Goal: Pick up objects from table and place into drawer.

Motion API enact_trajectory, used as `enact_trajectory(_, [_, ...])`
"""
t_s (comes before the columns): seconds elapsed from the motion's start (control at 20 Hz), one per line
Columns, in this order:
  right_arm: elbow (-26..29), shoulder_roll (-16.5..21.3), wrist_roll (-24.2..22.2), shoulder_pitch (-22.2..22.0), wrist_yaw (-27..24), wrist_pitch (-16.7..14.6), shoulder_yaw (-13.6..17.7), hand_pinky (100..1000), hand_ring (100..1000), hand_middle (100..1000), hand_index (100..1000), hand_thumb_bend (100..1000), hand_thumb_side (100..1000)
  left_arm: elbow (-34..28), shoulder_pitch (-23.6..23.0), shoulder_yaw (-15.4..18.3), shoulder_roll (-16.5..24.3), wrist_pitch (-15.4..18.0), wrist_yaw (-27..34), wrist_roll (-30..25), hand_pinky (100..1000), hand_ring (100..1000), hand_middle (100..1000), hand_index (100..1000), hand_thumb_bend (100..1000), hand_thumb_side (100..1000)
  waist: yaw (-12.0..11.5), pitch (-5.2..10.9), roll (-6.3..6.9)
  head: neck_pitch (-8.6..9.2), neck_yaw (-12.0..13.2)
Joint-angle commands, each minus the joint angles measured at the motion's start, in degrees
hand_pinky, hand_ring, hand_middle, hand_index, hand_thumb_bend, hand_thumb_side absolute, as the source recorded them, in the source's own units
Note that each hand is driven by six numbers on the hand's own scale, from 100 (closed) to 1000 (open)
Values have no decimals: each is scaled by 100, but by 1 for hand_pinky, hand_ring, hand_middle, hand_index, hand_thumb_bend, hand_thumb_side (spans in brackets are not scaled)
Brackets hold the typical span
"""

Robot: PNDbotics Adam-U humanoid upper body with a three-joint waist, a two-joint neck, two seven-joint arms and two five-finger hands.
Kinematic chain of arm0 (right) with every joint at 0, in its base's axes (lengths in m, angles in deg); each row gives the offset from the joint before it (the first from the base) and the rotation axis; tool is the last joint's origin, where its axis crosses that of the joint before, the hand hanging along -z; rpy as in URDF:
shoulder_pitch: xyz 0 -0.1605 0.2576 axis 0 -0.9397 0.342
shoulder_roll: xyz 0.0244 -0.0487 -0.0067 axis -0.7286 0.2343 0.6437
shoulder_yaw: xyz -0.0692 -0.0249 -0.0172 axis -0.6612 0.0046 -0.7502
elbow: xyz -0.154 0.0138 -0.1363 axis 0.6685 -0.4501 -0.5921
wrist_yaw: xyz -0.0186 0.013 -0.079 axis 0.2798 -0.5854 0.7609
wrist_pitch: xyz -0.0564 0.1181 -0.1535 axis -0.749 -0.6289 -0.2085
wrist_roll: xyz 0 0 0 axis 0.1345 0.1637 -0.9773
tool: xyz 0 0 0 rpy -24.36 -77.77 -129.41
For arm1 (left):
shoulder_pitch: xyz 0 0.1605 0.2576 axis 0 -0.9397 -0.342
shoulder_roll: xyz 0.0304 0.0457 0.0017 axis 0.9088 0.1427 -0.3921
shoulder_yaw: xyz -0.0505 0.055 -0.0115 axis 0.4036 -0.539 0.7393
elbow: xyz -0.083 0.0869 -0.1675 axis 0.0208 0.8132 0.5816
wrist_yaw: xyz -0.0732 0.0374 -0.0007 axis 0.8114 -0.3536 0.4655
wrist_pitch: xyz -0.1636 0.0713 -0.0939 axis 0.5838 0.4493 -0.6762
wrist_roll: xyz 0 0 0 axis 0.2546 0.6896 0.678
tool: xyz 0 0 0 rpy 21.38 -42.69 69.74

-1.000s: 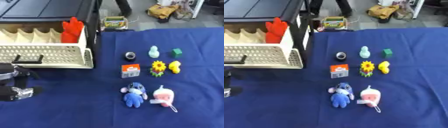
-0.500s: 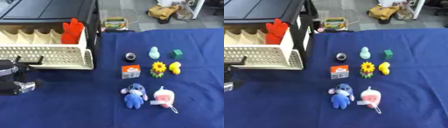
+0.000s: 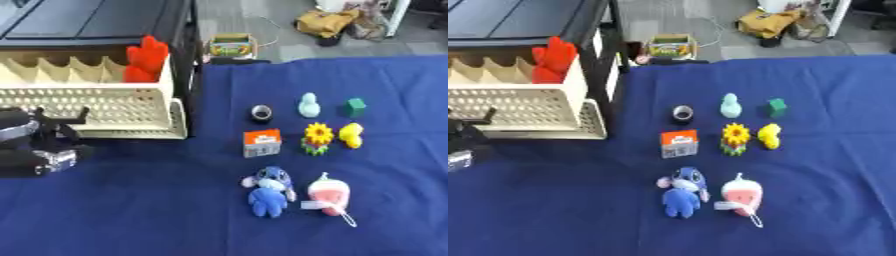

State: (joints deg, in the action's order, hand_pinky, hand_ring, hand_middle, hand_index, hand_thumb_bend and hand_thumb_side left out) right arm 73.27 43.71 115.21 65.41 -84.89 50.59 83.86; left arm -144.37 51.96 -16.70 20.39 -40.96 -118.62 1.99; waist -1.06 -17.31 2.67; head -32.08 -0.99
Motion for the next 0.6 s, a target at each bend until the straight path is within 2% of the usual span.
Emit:
enact_trajectory(0.05, [66, 124, 5, 49, -11, -35, 92, 682, 731, 679, 800, 100, 775, -64, 135, 24, 70, -251, -34, -162, 312, 595, 551, 918, 339, 1000, 16, 83, -5, 77, 31])
enact_trajectory(0.3, [66, 109, 6, 25, -16, -34, 104, 682, 728, 678, 800, 100, 772, 6, 270, 14, -19, -341, -41, -166, 319, 597, 550, 916, 277, 1000, 29, 77, 6, 89, 44])
enact_trajectory(0.6, [66, 78, -32, 150, -11, 100, 75, 682, 727, 677, 799, 100, 769, 170, 403, 36, -123, -360, -42, -17, 320, 597, 549, 914, 271, 1000, 15, 77, 20, 102, 48])
